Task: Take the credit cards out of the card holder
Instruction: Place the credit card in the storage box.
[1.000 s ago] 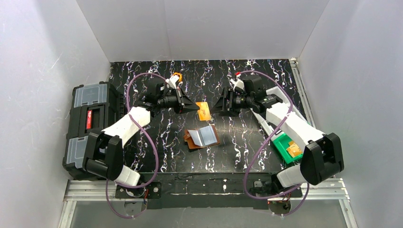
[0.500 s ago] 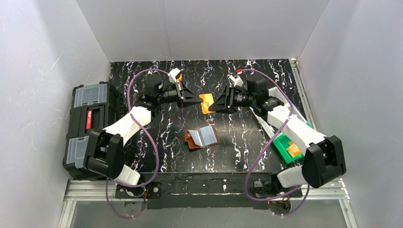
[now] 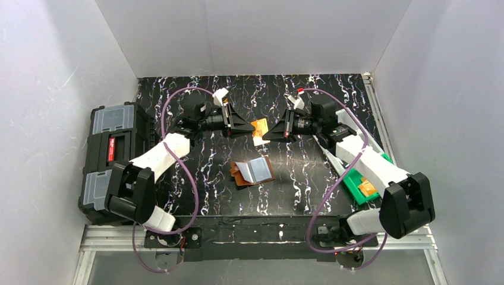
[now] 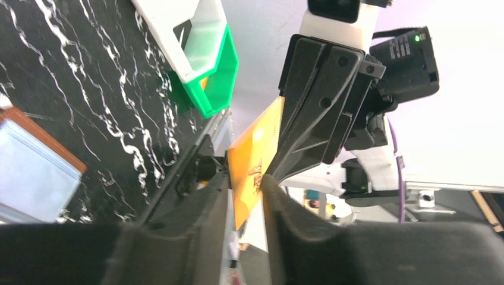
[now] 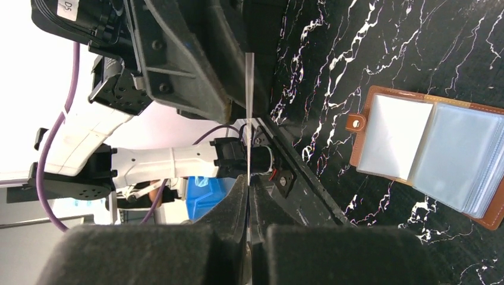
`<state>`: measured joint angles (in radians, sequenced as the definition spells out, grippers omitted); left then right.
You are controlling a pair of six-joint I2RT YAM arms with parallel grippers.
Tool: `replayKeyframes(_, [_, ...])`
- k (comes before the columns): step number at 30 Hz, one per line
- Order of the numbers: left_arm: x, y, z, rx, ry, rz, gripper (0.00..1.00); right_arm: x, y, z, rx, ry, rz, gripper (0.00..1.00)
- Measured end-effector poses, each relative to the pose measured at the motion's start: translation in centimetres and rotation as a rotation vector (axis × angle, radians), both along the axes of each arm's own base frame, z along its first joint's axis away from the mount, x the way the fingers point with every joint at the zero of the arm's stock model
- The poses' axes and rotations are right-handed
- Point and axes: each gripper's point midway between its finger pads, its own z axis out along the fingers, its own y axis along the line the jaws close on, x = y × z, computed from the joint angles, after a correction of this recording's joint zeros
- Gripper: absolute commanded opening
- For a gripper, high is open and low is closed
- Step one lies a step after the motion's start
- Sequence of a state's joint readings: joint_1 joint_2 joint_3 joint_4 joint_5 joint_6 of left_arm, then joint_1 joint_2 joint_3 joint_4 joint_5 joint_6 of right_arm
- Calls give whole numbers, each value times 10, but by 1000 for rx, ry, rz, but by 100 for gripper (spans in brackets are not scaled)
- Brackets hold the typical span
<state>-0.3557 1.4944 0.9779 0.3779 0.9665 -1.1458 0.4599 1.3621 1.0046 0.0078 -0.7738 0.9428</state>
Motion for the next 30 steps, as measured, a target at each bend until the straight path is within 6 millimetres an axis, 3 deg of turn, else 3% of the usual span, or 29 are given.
replayKeyframes(2, [-4,-1,-7,25,12,-13,53,-1,-1,-1,-2,1,-4,1])
replayKeyframes(10, [-10,2,-19,158,5,-11,95,0,-12,-12,-74,32,-88,1])
replayKeyframes(18, [-13,18,-34,339,-4,46,98,2,-54,-36,-314,81,-321,1])
replayKeyframes(24, [-26,22,-50,426,23,23,98,3,-109,-49,-569,107,-545,1])
replayKeyframes(30, [-33,17,-42,450,-4,-11,98,-9,-174,-59,-852,203,-771,1])
